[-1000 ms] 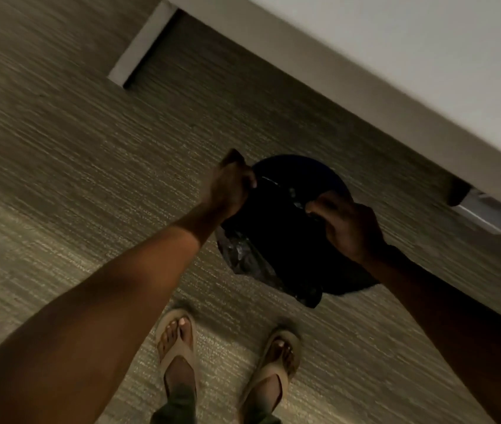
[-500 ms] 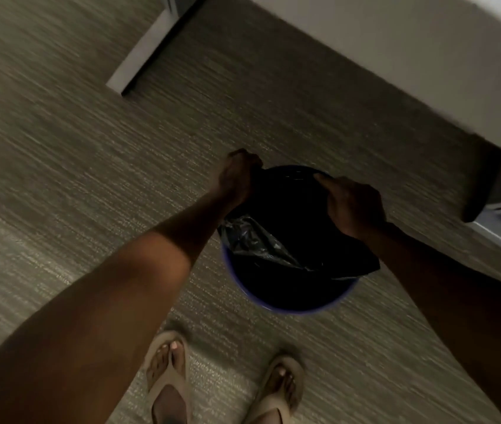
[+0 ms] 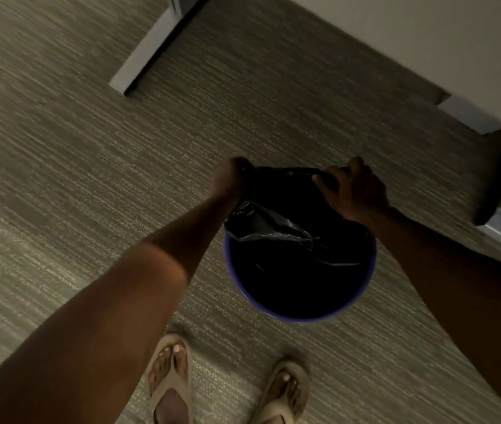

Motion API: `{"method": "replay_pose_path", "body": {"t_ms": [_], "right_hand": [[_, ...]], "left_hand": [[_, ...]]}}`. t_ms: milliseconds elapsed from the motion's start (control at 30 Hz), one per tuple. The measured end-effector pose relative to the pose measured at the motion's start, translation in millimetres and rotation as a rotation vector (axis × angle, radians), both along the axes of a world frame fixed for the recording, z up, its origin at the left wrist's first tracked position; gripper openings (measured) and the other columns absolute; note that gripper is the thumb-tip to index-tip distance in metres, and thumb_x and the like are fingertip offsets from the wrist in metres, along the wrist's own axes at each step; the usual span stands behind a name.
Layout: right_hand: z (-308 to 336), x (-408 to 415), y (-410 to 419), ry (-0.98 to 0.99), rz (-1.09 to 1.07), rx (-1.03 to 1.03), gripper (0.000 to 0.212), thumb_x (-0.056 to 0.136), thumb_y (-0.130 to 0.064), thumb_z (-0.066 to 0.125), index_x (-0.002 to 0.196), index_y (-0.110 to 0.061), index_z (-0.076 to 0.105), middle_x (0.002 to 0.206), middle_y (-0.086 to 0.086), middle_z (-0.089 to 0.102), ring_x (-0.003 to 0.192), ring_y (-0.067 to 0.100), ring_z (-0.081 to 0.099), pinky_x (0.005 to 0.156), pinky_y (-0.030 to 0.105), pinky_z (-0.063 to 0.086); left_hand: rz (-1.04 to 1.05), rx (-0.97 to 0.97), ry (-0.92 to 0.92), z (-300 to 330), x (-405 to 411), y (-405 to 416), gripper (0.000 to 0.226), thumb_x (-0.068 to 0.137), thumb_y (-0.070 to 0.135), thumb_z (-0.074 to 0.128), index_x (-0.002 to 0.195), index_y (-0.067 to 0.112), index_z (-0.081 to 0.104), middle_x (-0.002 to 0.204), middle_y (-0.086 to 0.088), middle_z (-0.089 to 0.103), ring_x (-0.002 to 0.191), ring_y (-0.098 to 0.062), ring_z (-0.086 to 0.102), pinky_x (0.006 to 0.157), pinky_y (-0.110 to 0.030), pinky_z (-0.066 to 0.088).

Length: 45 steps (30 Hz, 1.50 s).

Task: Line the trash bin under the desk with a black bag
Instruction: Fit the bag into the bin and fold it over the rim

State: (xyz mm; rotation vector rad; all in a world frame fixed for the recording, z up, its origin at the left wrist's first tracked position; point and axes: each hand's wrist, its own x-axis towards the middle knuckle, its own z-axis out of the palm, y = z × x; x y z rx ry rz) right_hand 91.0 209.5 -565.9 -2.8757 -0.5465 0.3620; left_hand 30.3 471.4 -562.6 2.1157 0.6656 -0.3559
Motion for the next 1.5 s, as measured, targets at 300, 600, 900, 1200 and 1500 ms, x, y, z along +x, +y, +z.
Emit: {"method": "replay_pose_path", "body": {"t_ms": [300,600,900,1200,1500], "right_hand": [[-14,-17,-16,0.015,-0.245,0.277,0.055,0.102,-0.061,0.03,0.112,-0.022,0.067,0.086,0.001,0.062,0.094,0.039,0.066,0.077,0.036,0.047],[-24,-46,-43,0.042,-0.384,0.236,0.062,0.108,-0.052,0.031,0.158,-0.017,0.038,0.14,0.024,0.052,0.123,0.043,0.055,0.095,0.039,0.042],[43,-122,-30,-0.09,-0.669,0.354,0.045,0.094,-0.037,0.068,0.13,-0.013,0.055,0.117,0.021,0.064,0.101,0.04,0.065,0.077,0.048,0.056],[34,-174,-16,0.178,-0.611,0.39,0.075,0.079,-0.016,0.083,0.144,-0.021,0.046,0.135,0.022,0.058,0.116,0.038,0.06,0.084,0.037,0.048],[28,-185,-25,0.123,-0.621,0.355,0.034,0.086,0.008,0.06,0.113,-0.008,0.072,0.107,0.015,0.075,0.096,0.032,0.07,0.067,0.017,0.042]], "left_hand": [[0.16,-0.415,0.277,-7,-36,17,0.051,0.106,0.051,0.047,0.107,0.007,0.073,0.096,-0.01,0.07,0.09,-0.026,0.066,0.081,-0.036,0.051],[0.097,0.162,-0.294,-5,-77,9,0.038,0.11,0.03,0.044,0.137,0.014,0.065,0.126,-0.014,0.063,0.112,-0.032,0.063,0.09,-0.041,0.053],[-0.587,0.298,-0.518,30,-121,-6,0.042,0.1,0.05,0.051,0.114,0.018,0.074,0.116,-0.002,0.071,0.115,-0.027,0.064,0.096,-0.045,0.047],[-0.71,0.222,-0.473,11,-154,2,0.015,0.087,0.017,0.07,0.1,0.011,0.067,0.142,-0.014,0.062,0.145,-0.033,0.049,0.112,-0.047,0.041],[-0.708,0.157,-0.471,7,-167,22,0.014,0.086,0.02,0.066,0.097,0.016,0.059,0.157,-0.015,0.045,0.155,-0.034,0.032,0.117,-0.046,0.038]]}}
